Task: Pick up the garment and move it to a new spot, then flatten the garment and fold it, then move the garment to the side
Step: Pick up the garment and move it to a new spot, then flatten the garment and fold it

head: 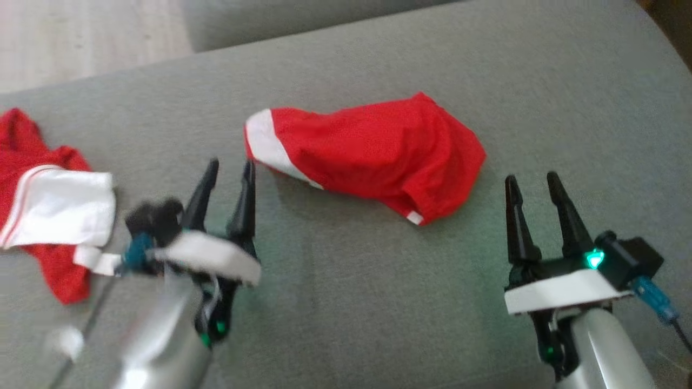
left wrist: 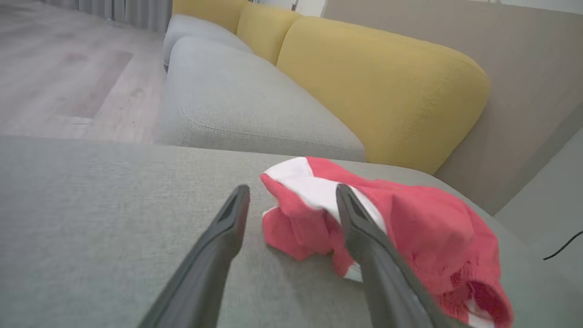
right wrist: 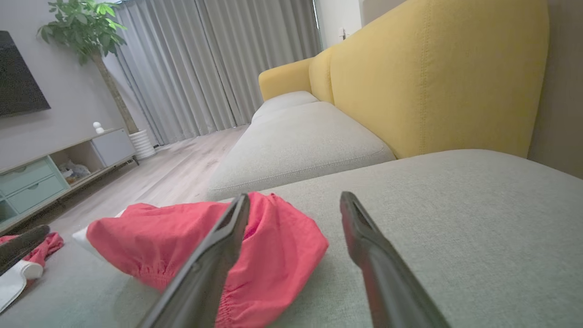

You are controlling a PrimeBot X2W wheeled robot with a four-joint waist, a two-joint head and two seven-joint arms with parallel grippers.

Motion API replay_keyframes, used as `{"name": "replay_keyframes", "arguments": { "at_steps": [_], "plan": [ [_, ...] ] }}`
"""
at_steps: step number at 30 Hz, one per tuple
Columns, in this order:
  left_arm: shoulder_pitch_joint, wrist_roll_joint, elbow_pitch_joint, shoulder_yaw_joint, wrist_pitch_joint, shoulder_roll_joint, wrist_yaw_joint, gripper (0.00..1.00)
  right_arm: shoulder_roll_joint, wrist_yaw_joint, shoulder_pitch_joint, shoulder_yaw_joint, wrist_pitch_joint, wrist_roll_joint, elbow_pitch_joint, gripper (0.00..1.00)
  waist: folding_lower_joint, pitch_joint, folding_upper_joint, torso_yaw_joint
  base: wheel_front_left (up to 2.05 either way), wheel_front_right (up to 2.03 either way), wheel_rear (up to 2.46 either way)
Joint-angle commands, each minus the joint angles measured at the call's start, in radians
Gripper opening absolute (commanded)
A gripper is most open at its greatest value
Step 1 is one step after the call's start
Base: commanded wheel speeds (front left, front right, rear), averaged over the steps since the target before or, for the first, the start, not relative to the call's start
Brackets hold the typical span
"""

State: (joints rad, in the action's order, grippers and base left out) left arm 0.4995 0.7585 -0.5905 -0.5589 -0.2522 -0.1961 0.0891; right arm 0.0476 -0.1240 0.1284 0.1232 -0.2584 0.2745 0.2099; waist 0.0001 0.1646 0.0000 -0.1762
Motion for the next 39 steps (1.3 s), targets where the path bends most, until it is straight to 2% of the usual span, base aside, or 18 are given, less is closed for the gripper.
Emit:
{"name": "replay_keyframes", "arguments": {
  "at_steps": [1, 6, 9, 12, 21, 28, 39],
  "plan": [
    [-0.014, -0.038, 0.053, 0.055, -0.009, 0.000, -0.006, 1.00, 0.003, -0.007, -0.006, 0.016, -0.003, -0.011, -0.026, 1.00, -0.0001, -0.042, 0.0000, 0.042, 0.00, 0.00, 0.00],
    [-0.271, -0.323, 0.329, 0.260, -0.009, 0.071, -0.041, 1.00, 0.003, -0.007, -0.065, -0.023, -0.003, -0.053, -0.053, 1.00, -0.0001, -0.114, 0.0000, 0.101, 0.00, 0.00, 0.00],
    [-0.400, -0.390, 0.469, 0.386, -0.009, 0.120, -0.053, 1.00, 0.003, -0.007, -0.102, -0.053, -0.003, -0.078, -0.099, 1.00, -0.0001, -0.138, 0.0000, 0.129, 0.00, 0.00, 0.00],
    [-0.465, -0.456, 0.563, 0.445, -0.009, 0.139, -0.046, 1.00, 0.003, -0.007, -0.138, -0.103, -0.003, -0.096, -0.148, 1.00, -0.0001, -0.148, 0.0000, 0.161, 0.00, 0.00, 0.00],
    [-0.567, -0.624, 0.633, 0.469, -0.009, 0.145, -0.052, 1.00, 0.003, -0.007, -0.207, -0.093, -0.003, -0.147, -0.203, 1.00, -0.0001, -0.166, 0.0000, 0.176, 0.00, 0.00, 0.00],
    [-0.623, -0.638, 0.633, 0.451, -0.009, 0.146, -0.082, 1.00, 0.003, -0.007, -0.236, -0.059, -0.003, -0.168, -0.211, 1.00, -0.0001, -0.166, 0.0000, 0.171, 0.00, 0.00, 0.00],
    [-0.626, -0.640, 0.617, 0.410, -0.009, 0.146, -0.115, 1.00, 0.003, -0.007, -0.248, -0.052, -0.003, -0.156, -0.191, 1.00, -0.0001, -0.175, 0.0000, 0.172, 0.00, 0.00, 0.00]
  ]
}}
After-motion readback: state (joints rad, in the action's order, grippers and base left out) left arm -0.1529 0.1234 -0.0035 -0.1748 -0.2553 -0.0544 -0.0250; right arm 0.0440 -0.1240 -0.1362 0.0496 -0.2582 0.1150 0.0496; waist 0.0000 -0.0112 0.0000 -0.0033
